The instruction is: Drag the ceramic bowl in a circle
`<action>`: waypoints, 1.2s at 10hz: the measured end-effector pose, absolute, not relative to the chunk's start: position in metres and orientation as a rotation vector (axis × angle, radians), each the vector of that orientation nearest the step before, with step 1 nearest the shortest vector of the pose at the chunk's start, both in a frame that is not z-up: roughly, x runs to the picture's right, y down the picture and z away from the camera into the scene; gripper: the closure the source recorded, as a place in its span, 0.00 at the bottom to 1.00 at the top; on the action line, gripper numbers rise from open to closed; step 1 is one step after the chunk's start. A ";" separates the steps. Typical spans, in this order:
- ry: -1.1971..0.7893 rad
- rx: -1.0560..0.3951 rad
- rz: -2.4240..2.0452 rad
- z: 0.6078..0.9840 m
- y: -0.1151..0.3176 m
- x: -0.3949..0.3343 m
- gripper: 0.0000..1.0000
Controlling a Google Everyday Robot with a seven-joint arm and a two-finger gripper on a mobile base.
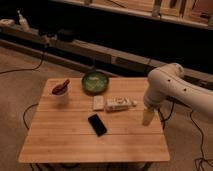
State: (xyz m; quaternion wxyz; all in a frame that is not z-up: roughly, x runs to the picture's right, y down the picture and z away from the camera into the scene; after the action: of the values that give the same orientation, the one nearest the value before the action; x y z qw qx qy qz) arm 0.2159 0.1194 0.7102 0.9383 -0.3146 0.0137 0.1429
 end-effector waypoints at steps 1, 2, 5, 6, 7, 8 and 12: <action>0.028 -0.642 0.292 0.710 0.119 0.216 0.20; 0.028 -0.643 0.292 0.710 0.119 0.216 0.20; 0.028 -0.643 0.292 0.710 0.119 0.216 0.20; 0.028 -0.642 0.292 0.710 0.119 0.216 0.20; 0.028 -0.642 0.292 0.710 0.119 0.216 0.20; 0.028 -0.642 0.292 0.710 0.119 0.216 0.20; -0.006 -0.633 0.229 0.714 0.114 0.213 0.20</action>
State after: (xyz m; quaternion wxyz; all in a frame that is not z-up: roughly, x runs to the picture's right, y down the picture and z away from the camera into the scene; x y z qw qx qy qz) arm 0.2127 0.1141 0.7140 0.9438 -0.3108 -0.0031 0.1124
